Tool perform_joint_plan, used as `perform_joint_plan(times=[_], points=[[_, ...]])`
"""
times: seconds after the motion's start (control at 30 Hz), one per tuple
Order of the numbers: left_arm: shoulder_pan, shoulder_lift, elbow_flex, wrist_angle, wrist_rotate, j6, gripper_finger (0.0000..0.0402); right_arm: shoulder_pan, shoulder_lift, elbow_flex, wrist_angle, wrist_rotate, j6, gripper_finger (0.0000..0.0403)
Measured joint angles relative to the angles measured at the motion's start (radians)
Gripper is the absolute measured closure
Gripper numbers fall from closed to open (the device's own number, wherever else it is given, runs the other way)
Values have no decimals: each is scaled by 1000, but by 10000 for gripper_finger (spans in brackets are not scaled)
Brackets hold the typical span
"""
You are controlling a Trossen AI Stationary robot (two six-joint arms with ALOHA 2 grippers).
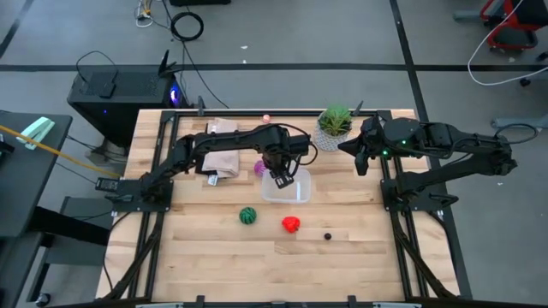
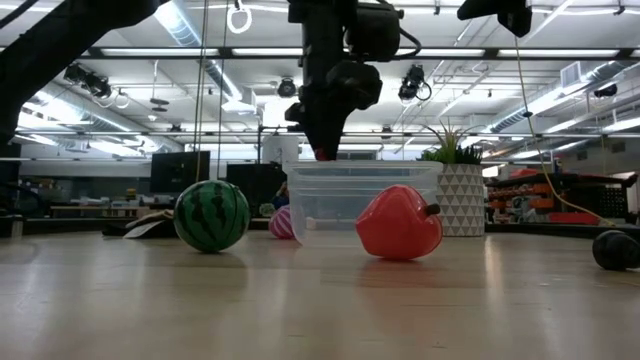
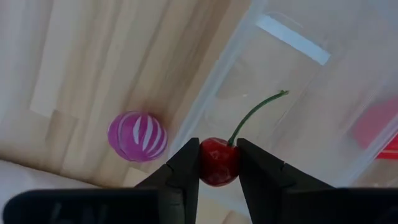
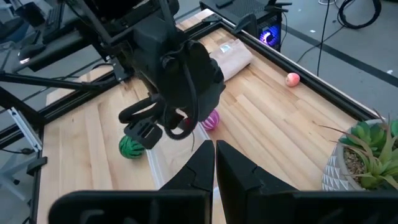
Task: Pick and placing Produce into tupperware
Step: Put the cherry into the transparent bin, then put the watermelon into the transparent bin
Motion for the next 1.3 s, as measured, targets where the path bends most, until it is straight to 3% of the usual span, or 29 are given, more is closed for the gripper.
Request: perform_joint_plan(times=[0.43, 1.1, 1.3], points=[[-13, 0, 0, -1, 28, -32, 295, 0, 0, 0, 0, 0, 0, 380], [-13, -2, 0, 0, 25, 30, 229, 0, 0, 0, 0, 0, 0, 380], [-13, -50, -1, 35, -57, 87, 240, 0, 0, 0, 0, 0, 0, 380]])
